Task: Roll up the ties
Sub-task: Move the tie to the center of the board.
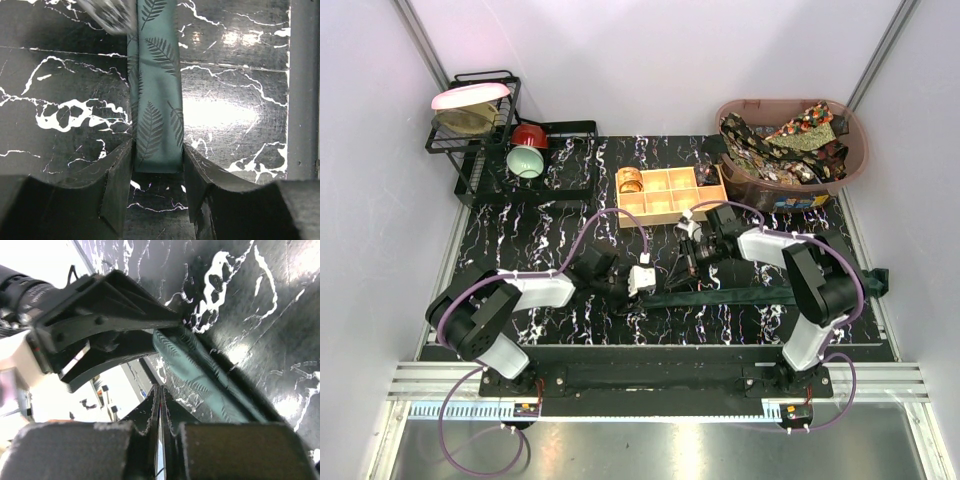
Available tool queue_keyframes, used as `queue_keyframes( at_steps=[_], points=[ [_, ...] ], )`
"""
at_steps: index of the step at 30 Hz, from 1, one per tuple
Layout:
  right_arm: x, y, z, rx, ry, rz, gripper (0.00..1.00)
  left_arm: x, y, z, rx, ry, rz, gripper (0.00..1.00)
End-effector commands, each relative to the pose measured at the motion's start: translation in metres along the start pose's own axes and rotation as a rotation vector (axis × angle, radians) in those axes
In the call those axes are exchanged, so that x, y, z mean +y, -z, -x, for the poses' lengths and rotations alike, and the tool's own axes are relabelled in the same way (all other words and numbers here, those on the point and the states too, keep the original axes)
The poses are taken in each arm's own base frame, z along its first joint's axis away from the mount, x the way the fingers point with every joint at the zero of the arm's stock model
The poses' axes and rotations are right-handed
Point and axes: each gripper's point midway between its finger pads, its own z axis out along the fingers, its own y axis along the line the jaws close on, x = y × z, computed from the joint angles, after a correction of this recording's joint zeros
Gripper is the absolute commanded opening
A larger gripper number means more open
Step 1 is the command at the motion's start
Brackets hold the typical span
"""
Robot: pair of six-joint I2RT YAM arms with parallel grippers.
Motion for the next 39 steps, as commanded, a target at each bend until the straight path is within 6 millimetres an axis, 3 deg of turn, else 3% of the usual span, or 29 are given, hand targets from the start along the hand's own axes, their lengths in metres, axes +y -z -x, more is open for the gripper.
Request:
queue_keyframes(
  at_steps=[1, 8, 16, 20, 24, 28, 32, 35, 39],
  points=[
    [-0.006, -0.017, -0.006, 0.059, -0.046, 0.037, 0.06, 0.006, 0.001, 0.008, -0.009, 0.037, 0.045, 0.46],
    [0.002, -0.032, -0.013, 0.084, -0.014, 0.062, 0.05, 0.004, -0.002, 0.007, 0.008, 0.061, 0.055, 0.45],
    [0.019, -0.016, -0.018, 0.064, 0.02, 0.048, 0.06, 0.005, -0.005, 0.003, 0.026, 0.062, 0.062, 0.43],
    [-0.012, -0.03, -0.03, 0.12, -0.044, 0.009, 0.05, 0.006, -0.006, 0.004, 0.027, 0.063, 0.062, 0.42],
    [-0.03, -0.039, -0.03, 0.136, -0.076, -0.026, 0.04, 0.008, -0.006, 0.004, 0.03, 0.077, 0.072, 0.42],
    [-0.044, -0.045, -0.026, 0.135, -0.089, -0.064, 0.03, 0.006, -0.006, 0.004, 0.03, 0.08, 0.068, 0.45],
    [-0.055, -0.048, -0.032, 0.15, -0.115, -0.095, 0.02, 0.006, -0.004, 0.009, 0.019, 0.083, 0.068, 0.55],
    [-0.06, -0.047, -0.034, 0.152, -0.133, -0.106, 0.02, 0.005, -0.003, 0.01, 0.014, 0.08, 0.068, 0.54],
    [-0.063, -0.047, -0.031, 0.152, -0.151, -0.106, 0.02, 0.005, -0.002, 0.012, 0.008, 0.075, 0.068, 0.36]
  ],
)
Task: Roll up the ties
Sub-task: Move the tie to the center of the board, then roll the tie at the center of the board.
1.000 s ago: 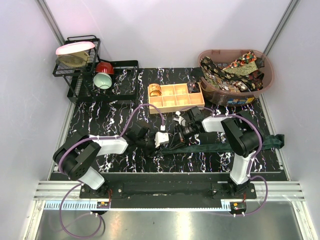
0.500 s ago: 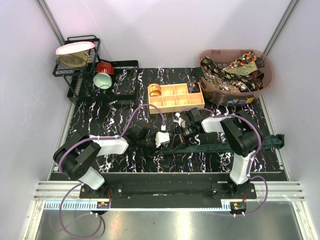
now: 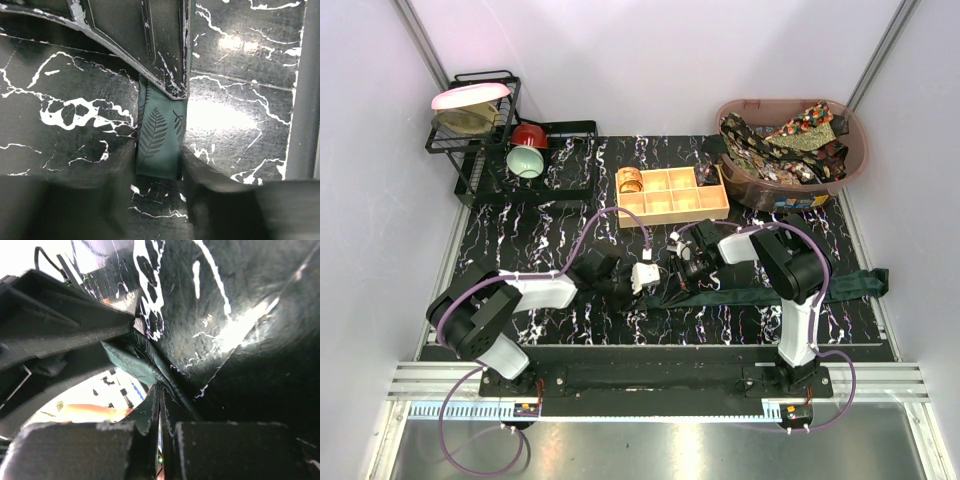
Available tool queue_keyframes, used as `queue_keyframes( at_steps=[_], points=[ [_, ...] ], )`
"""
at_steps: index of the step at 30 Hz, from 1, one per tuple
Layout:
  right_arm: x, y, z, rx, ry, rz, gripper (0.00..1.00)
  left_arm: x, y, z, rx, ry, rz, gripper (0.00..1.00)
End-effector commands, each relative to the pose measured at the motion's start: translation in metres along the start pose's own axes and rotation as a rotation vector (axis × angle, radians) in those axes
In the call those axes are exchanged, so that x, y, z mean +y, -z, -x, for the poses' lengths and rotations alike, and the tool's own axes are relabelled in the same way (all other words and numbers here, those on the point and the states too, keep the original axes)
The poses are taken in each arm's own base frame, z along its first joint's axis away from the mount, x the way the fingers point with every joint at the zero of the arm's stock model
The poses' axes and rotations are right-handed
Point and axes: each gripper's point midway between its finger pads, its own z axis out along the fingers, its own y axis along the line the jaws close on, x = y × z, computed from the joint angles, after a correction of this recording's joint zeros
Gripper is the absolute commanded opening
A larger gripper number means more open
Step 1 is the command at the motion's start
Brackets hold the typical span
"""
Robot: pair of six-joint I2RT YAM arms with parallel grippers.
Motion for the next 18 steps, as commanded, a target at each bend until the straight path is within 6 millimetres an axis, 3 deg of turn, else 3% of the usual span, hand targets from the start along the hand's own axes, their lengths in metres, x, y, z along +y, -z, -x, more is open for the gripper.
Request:
queue_keyframes(
  at_steps=[1, 10, 14, 18],
  points=[
    [-0.025, -0.005, 0.008, -0.019, -0.013, -0.084, 0.02, 0.003, 0.003, 0.011, -0.01, -0.004, 0.012, 0.34],
    [-0.027, -0.009, 0.01, -0.007, -0.04, -0.073, 0.02, -0.005, 0.004, 0.058, -0.091, -0.03, -0.01, 0.35],
    [-0.028, -0.01, 0.009, -0.001, -0.051, -0.071, 0.02, -0.011, -0.01, 0.067, -0.084, -0.032, -0.027, 0.37],
    [-0.025, -0.009, 0.01, -0.004, -0.039, -0.062, 0.02, -0.005, -0.026, 0.058, -0.036, -0.01, -0.014, 0.38]
  ],
)
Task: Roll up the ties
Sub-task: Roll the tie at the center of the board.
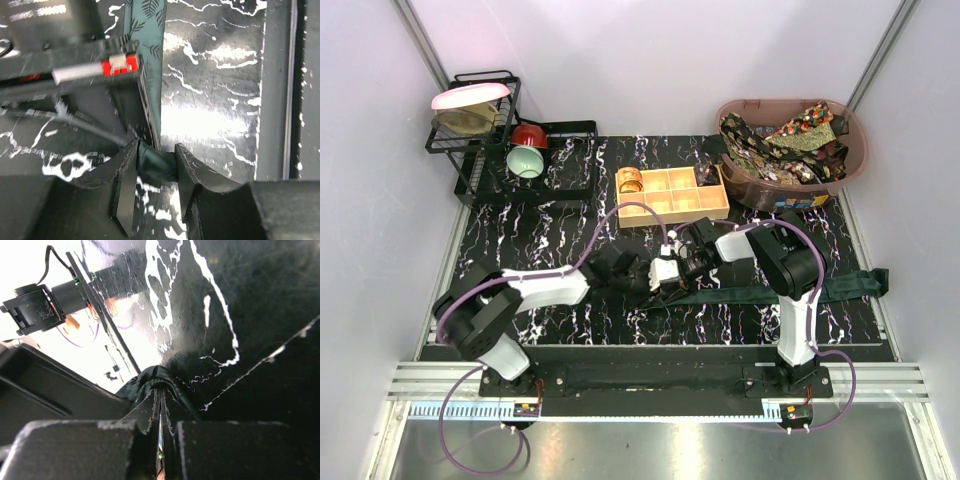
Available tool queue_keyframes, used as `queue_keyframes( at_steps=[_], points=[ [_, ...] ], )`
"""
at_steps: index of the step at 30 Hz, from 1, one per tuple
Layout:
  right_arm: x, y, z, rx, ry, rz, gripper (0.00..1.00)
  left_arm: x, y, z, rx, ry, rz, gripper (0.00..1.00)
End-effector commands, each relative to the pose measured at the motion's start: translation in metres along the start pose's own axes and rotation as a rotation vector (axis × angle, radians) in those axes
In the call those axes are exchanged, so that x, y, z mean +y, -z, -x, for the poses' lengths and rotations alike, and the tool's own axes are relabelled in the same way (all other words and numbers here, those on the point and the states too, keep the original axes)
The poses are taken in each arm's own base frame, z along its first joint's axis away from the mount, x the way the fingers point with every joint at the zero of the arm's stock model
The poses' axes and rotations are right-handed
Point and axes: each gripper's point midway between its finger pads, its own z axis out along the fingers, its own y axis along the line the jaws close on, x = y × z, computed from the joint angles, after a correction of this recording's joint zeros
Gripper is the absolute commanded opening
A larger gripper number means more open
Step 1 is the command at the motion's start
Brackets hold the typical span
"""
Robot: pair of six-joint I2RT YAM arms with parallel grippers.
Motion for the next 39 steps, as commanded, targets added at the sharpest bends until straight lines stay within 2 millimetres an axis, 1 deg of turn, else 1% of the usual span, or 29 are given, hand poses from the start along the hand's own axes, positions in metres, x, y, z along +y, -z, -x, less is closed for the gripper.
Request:
queue_keyframes(
  at_steps=[1, 3, 4, 9, 10, 12, 13, 14, 15, 16, 17, 18, 19, 21, 22, 23, 24, 25, 26, 28, 30, 35, 39],
  points=[
    [-0.024, -0.003, 0.004, -0.025, -0.043, -0.097, 0.02, 0.013, -0.019, -0.002, 0.031, 0.028, 0.029, 0.38],
    [-0.022, -0.002, 0.003, -0.026, -0.039, -0.093, 0.02, 0.018, -0.023, -0.012, 0.069, 0.029, 0.043, 0.38],
    [-0.019, -0.001, 0.004, -0.031, -0.029, -0.089, 0.03, 0.017, -0.026, -0.02, 0.099, 0.042, 0.034, 0.38],
    [0.0, 0.007, 0.008, -0.053, 0.009, -0.059, 0.05, 0.012, -0.02, -0.043, 0.184, 0.02, 0.016, 0.36],
    [0.008, 0.01, 0.009, -0.061, 0.026, -0.047, 0.06, 0.013, -0.019, -0.043, 0.187, 0.014, 0.021, 0.35],
    [0.016, 0.015, 0.013, -0.076, 0.041, -0.034, 0.08, 0.015, -0.016, -0.048, 0.225, 0.017, 0.033, 0.34],
    [0.023, 0.02, 0.014, -0.086, 0.052, -0.019, 0.08, 0.015, -0.016, -0.047, 0.223, 0.025, 0.034, 0.35],
    [0.027, 0.025, 0.015, -0.089, 0.046, 0.0, 0.09, 0.019, -0.015, -0.047, 0.232, 0.019, 0.049, 0.34],
    [0.029, 0.028, 0.014, -0.088, 0.048, 0.002, 0.1, 0.018, -0.015, -0.048, 0.246, 0.022, 0.048, 0.34],
    [0.033, 0.033, 0.014, -0.094, 0.059, 0.006, 0.11, 0.021, -0.016, -0.043, 0.246, 0.019, 0.052, 0.34],
    [0.034, 0.036, 0.013, -0.093, 0.062, 0.008, 0.11, 0.023, -0.016, -0.043, 0.254, 0.023, 0.058, 0.34],
    [0.034, 0.044, 0.015, -0.108, 0.055, 0.011, 0.14, 0.021, -0.016, -0.047, 0.277, 0.032, 0.051, 0.34],
    [0.036, 0.047, 0.015, -0.107, 0.049, 0.025, 0.15, 0.023, -0.017, -0.042, 0.273, 0.027, 0.048, 0.34],
    [0.035, 0.056, 0.018, -0.12, 0.023, 0.043, 0.17, 0.022, -0.018, -0.046, 0.303, 0.03, 0.04, 0.34],
    [0.036, 0.059, 0.018, -0.119, 0.014, 0.055, 0.19, 0.024, -0.02, -0.042, 0.305, 0.024, 0.047, 0.34],
    [0.037, 0.061, 0.019, -0.121, 0.009, 0.065, 0.21, 0.026, -0.02, -0.042, 0.319, 0.022, 0.056, 0.34],
    [0.039, 0.062, 0.019, -0.124, 0.008, 0.067, 0.27, 0.025, -0.02, -0.045, 0.335, 0.021, 0.055, 0.34],
    [0.039, 0.062, 0.019, -0.124, 0.004, 0.068, 0.29, 0.026, -0.02, -0.045, 0.339, 0.013, 0.059, 0.35],
    [0.04, 0.062, 0.022, -0.136, 0.022, 0.079, 0.31, 0.028, -0.02, -0.045, 0.342, -0.002, 0.064, 0.38],
    [0.038, 0.058, 0.02, -0.127, -0.033, 0.095, 0.34, 0.028, -0.021, -0.044, 0.341, -0.011, 0.065, 0.39],
    [0.034, 0.055, 0.021, -0.127, -0.058, 0.106, 0.34, 0.028, -0.022, -0.043, 0.344, -0.005, 0.068, 0.4],
    [0.028, 0.048, 0.024, -0.128, -0.044, 0.088, 0.34, 0.028, -0.024, -0.041, 0.338, 0.016, 0.068, 0.4],
    [0.022, 0.042, 0.013, -0.113, -0.039, 0.072, 0.34, 0.026, -0.025, -0.042, 0.337, 0.029, 0.063, 0.4]
  ],
)
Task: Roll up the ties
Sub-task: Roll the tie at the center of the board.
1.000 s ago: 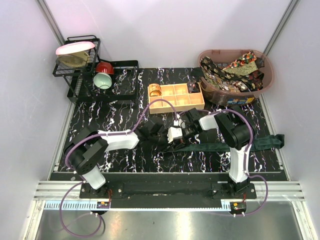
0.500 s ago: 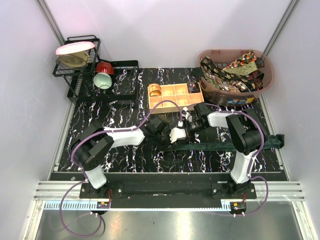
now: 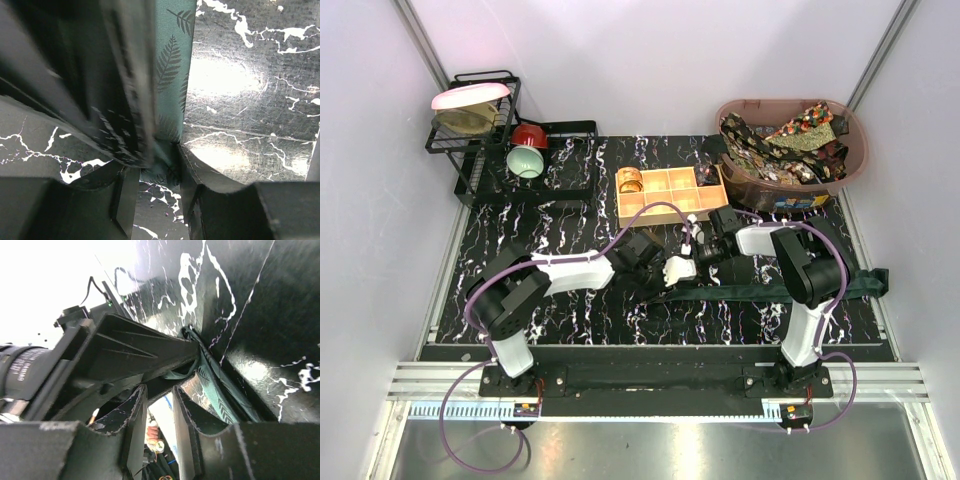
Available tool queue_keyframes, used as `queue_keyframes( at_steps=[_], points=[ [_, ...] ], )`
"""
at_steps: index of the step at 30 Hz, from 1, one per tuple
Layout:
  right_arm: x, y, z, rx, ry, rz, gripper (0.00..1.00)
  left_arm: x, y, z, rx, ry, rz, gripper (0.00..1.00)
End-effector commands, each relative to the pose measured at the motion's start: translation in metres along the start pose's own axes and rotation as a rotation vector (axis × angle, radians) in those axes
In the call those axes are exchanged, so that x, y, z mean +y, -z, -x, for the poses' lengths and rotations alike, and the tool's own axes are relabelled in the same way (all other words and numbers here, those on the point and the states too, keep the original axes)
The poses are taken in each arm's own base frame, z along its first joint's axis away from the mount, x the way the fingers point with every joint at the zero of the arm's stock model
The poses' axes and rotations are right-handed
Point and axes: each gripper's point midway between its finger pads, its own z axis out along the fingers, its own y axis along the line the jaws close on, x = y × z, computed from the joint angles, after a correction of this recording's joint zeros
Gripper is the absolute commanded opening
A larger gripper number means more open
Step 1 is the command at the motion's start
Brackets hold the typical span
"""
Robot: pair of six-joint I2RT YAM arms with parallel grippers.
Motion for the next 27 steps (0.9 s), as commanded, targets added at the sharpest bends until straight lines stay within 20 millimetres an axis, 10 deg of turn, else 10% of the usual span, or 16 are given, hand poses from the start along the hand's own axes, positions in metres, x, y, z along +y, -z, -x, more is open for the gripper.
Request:
queue_keyframes(
  at_steps=[1, 22, 27],
  points=[
    [-0.003, -0.006, -0.011, 0.024, 0.019, 0.011, 0.33, -0.002, -0.006, -0.02, 0.078, 0.041, 0.003, 0.4],
    [-0.005, -0.028, -0.008, 0.004, 0.104, 0.046, 0.32, -0.003, -0.009, -0.02, 0.078, 0.061, -0.02, 0.4],
    [-0.008, -0.027, -0.005, -0.006, 0.134, 0.008, 0.0, -0.006, -0.008, -0.021, 0.065, 0.077, -0.035, 0.41]
  ],
)
